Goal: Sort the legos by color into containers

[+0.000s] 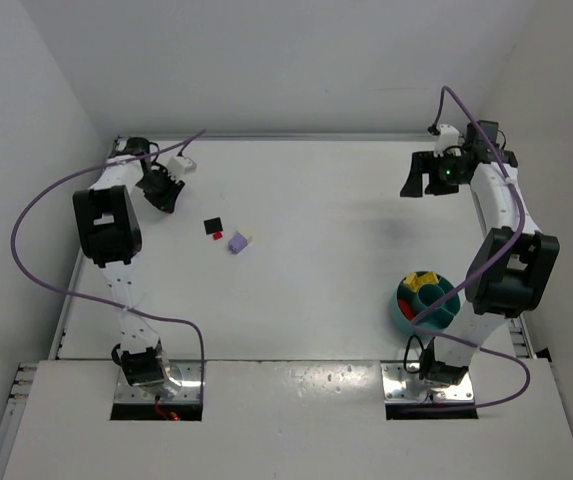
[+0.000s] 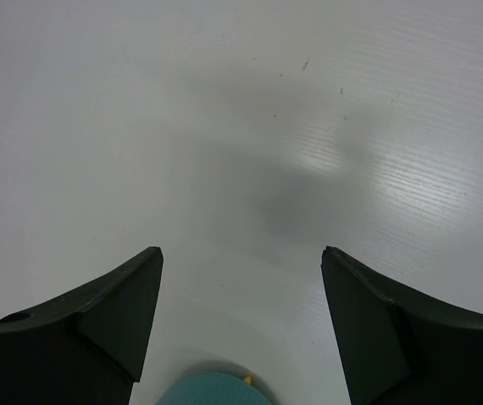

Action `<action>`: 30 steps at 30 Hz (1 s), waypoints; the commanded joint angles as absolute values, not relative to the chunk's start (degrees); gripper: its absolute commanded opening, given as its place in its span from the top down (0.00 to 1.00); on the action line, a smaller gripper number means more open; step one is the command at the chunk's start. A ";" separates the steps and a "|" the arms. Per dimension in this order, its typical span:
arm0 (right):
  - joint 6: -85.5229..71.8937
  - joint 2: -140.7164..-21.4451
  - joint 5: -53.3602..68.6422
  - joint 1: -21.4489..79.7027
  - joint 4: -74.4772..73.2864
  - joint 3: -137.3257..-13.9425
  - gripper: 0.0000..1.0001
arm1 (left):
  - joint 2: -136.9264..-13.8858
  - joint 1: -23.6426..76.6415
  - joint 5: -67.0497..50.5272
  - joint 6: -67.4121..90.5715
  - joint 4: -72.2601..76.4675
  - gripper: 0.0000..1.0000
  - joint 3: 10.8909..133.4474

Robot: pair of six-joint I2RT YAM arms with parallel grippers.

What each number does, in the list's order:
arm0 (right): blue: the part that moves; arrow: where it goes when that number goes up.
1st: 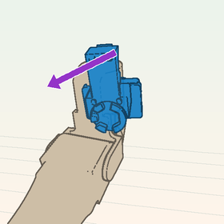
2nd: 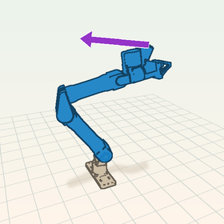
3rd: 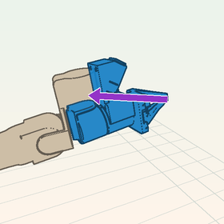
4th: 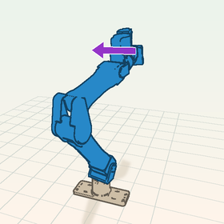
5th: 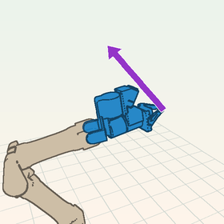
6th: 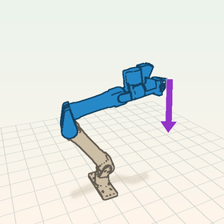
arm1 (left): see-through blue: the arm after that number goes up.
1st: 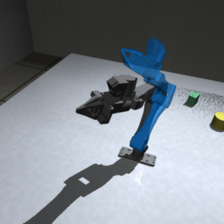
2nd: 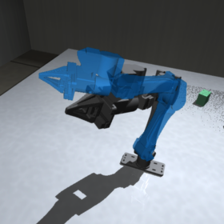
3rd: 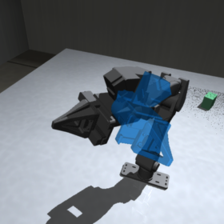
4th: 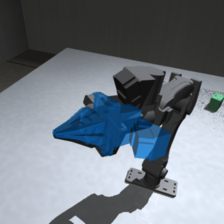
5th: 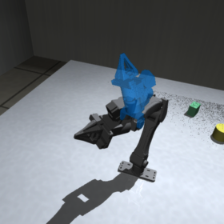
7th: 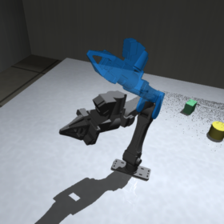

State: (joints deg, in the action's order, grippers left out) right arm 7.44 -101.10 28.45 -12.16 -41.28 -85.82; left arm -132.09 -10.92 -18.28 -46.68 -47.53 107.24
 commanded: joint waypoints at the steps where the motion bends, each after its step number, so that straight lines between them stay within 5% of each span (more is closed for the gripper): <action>1: 8.26 -99.49 28.30 -11.78 -41.04 -85.61 0.24 | -131.76 -12.39 -18.81 -48.08 -52.21 0.65 101.00; 14: 7.73 -92.21 27.77 -12.30 -39.99 -78.76 0.24 | -111.03 1.29 -31.99 -40.19 -44.66 0.82 81.76; 21: 7.73 -87.54 27.25 -12.83 -39.99 -76.29 0.27 | -106.00 8.43 -34.36 -31.66 -39.90 0.92 81.73; 30: 4.32 -86.04 26.11 -13.88 -38.16 -75.23 0.27 | -98.27 18.35 -35.68 -33.49 -40.69 0.92 82.27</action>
